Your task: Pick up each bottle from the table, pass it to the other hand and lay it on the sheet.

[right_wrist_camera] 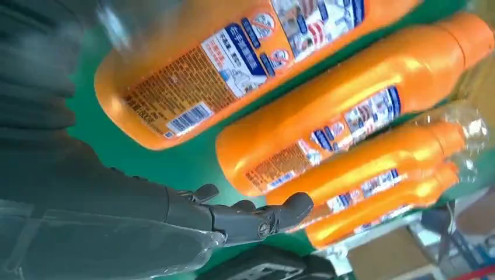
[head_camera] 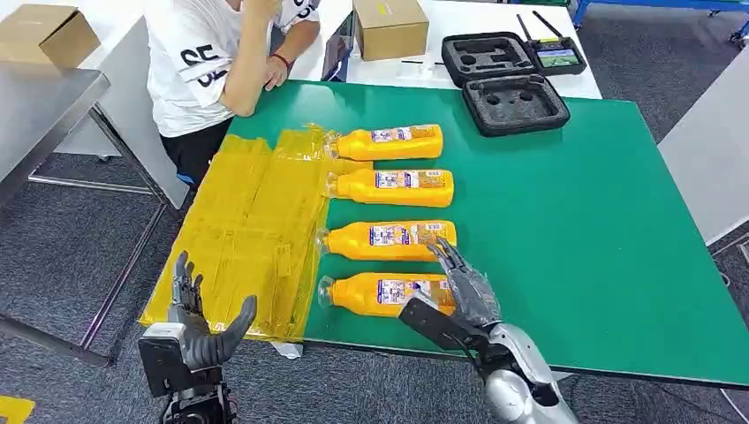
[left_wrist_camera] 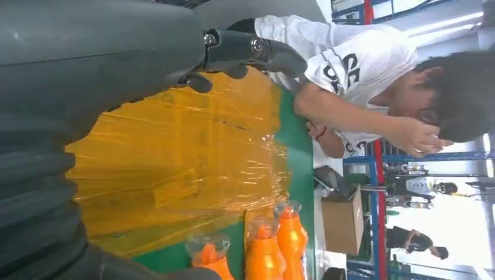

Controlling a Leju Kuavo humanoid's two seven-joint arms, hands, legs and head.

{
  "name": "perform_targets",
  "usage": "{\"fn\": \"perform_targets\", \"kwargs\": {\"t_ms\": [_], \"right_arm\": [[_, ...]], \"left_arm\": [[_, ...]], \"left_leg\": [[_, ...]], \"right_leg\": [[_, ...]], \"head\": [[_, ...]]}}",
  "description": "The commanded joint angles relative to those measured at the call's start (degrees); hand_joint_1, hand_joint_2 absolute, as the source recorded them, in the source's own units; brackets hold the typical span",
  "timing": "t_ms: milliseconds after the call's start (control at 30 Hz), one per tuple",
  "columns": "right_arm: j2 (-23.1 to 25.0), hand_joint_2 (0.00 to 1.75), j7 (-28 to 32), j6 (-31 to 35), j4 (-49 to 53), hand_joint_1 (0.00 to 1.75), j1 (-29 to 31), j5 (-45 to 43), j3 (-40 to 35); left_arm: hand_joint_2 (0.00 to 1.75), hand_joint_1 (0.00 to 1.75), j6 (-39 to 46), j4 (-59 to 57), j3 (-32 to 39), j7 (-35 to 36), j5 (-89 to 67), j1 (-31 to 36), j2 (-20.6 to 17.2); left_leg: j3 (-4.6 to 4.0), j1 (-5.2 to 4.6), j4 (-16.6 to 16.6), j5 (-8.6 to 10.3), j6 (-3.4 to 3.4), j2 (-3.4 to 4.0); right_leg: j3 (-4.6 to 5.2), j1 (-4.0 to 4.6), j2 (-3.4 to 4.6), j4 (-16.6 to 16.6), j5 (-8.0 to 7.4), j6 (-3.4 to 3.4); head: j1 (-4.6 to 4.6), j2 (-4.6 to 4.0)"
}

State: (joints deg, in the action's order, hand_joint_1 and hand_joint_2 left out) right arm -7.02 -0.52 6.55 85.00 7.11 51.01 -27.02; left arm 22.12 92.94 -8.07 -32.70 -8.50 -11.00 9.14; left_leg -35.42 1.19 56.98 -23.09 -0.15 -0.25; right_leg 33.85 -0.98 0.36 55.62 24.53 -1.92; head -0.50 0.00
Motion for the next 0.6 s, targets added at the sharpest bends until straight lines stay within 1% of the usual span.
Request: {"fn": "perform_targets", "kwargs": {"t_ms": [33, 67, 100, 167, 200, 233, 267, 300, 333, 367, 400, 433, 467, 533, 600], "right_arm": [[-3.39, 1.75, -0.30, -1.32, -5.03, 0.00, 2.51, -0.77, -4.43], [-3.43, 1.75, -0.13, -1.12, -5.23, 0.00, 1.70, -0.77, -4.47], [-3.45, 1.75, 0.00, -1.07, -5.38, 0.00, 1.24, -0.80, -4.60], [-3.49, 1.75, -0.01, -1.07, -5.47, 0.00, 1.10, -0.80, -4.62], [-3.49, 1.75, -0.01, -1.07, -5.47, 0.00, 1.10, -0.80, -4.62], [-3.49, 1.75, -0.01, -1.07, -5.47, 0.00, 1.10, -0.80, -4.62], [-3.49, 1.75, -0.01, -1.07, -5.47, 0.00, 1.10, -0.80, -4.62], [-3.07, 1.75, -0.23, -1.00, -5.71, 0.00, 0.74, -0.70, -4.14], [-2.49, 1.75, -0.76, -0.82, -5.69, 0.00, -0.88, 0.57, -3.39], [-2.41, 1.75, -0.78, -0.47, -5.71, 0.00, -1.68, 1.11, -3.53], [-2.05, 1.75, -1.33, 0.08, -5.75, 0.00, -2.57, 2.30, -3.54], [-2.00, 1.75, -1.37, 0.15, -5.78, 0.00, -2.70, 2.43, -3.61], [-1.87, 1.75, -2.38, 0.88, -6.20, 0.00, -2.66, 4.07, -3.54], [-1.92, 1.75, -2.99, 0.69, -7.12, 0.00, -1.84, 5.27, -3.21], [-2.05, 1.75, -3.12, 0.51, -8.26, 0.00, -0.47, 5.57, -2.95]], "left_arm": [[1.75, 0.00, -0.10, -3.31, 0.24, 0.34, 0.48, 2.30, -0.32], [1.75, 0.00, -0.10, -3.57, 0.14, 0.29, 0.50, 2.38, -0.17], [1.75, 0.00, -0.08, -3.70, 0.09, 0.29, 0.51, 2.41, -0.09], [1.75, 0.00, -0.07, -3.74, 0.07, 0.29, 0.51, 2.42, -0.07], [1.75, 0.00, -0.07, -3.74, 0.07, 0.29, 0.51, 2.42, -0.07], [1.75, 0.00, -0.07, -3.74, 0.07, 0.29, 0.51, 2.42, -0.07], [1.75, 0.00, -0.07, -3.74, 0.07, 0.29, 0.51, 2.42, -0.07], [1.75, 0.00, 0.07, -3.97, 0.08, 0.19, 0.52, 2.53, 0.10], [1.75, 0.00, 0.20, -4.07, 0.17, 0.02, 0.40, 2.41, 0.46], [1.75, 0.00, 0.25, -4.13, 0.12, -0.02, 0.34, 2.36, 0.57], [1.75, 0.00, 0.33, -4.43, 0.18, 0.05, 0.29, 2.38, 0.79], [1.75, 0.00, 0.35, -4.49, 0.18, 0.05, 0.28, 2.37, 0.81], [1.75, 0.00, 0.39, -4.55, 0.28, 0.04, 0.24, 2.27, 0.92], [1.75, 0.00, 0.16, -4.38, 0.38, -0.05, 0.35, 2.11, 0.92], [1.75, 0.00, 0.15, -4.19, 0.59, -0.02, 0.46, 2.10, 0.88]], "left_leg": [[0.38, -0.01, -0.05, -0.15, 0.09, 0.04], [0.28, -0.01, -0.06, -0.11, 0.07, 0.02], [0.40, -0.01, -0.05, -0.16, 0.09, 0.03], [0.23, -0.02, -0.07, -0.07, 0.06, -0.03], [0.32, -0.01, -0.07, -0.12, 0.07, -0.03], [0.19, -0.02, -0.06, -0.07, 0.05, -0.02], [0.35, 0.00, -0.05, -0.15, 0.08, -0.01], [0.24, -0.02, -0.06, -0.09, 0.06, 0.00], [0.38, -0.01, -0.05, -0.16, 0.09, 0.00], [0.26, 0.00, -0.07, -0.10, 0.07, -0.03], [0.40, 0.00, -0.06, -0.16, 0.09, -0.06], [0.26, 0.00, -0.08, -0.08, 0.06, -0.10], [0.44, 0.01, -0.09, -0.16, 0.09, -0.12], [0.20, -0.01, -0.07, -0.08, 0.06, 0.01], [0.40, -0.01, -0.05, -0.19, 0.09, 0.07]], "right_leg": [[-0.40, 0.02, -0.02, -0.09, 0.13, 0.09], [-0.31, 0.01, -0.03, -0.09, 0.09, 0.07], [-0.43, 0.02, -0.03, -0.10, 0.14, 0.09], [-0.24, 0.00, -0.07, -0.09, 0.07, 0.05], [-0.35, 0.01, -0.09, -0.10, 0.11, 0.08], [-0.20, 0.00, -0.06, -0.07, 0.06, 0.05], [-0.37, 0.03, -0.06, -0.09, 0.13, 0.09], [-0.25, 0.01, -0.05, -0.08, 0.08, 0.07], [-0.40, 0.02, -0.06, -0.08, 0.14, 0.11], [-0.28, 0.02, -0.07, -0.10, 0.09, 0.08], [-0.44, 0.04, -0.12, -0.11, 0.16, 0.11], [-0.30, 0.02, -0.14, -0.11, 0.10, 0.06], [-0.49, 0.05, -0.18, -0.15, 0.17, 0.10], [-0.21, 0.00, -0.04, -0.09, 0.07, 0.05], [-0.40, 0.02, 0.01, -0.10, 0.13, 0.09]], "head": [[0.00, 0.00], [-0.02, 0.00], [0.00, 0.00], [0.00, 0.00], [0.00, 0.00], [0.00, 0.00], [-0.02, -0.02], [0.00, 0.00], [-0.02, 0.00], [-0.02, 0.00], [0.00, 0.00], [-0.02, 0.00], [0.00, 0.00], [0.00, 0.00], [-0.02, 0.00]]}}
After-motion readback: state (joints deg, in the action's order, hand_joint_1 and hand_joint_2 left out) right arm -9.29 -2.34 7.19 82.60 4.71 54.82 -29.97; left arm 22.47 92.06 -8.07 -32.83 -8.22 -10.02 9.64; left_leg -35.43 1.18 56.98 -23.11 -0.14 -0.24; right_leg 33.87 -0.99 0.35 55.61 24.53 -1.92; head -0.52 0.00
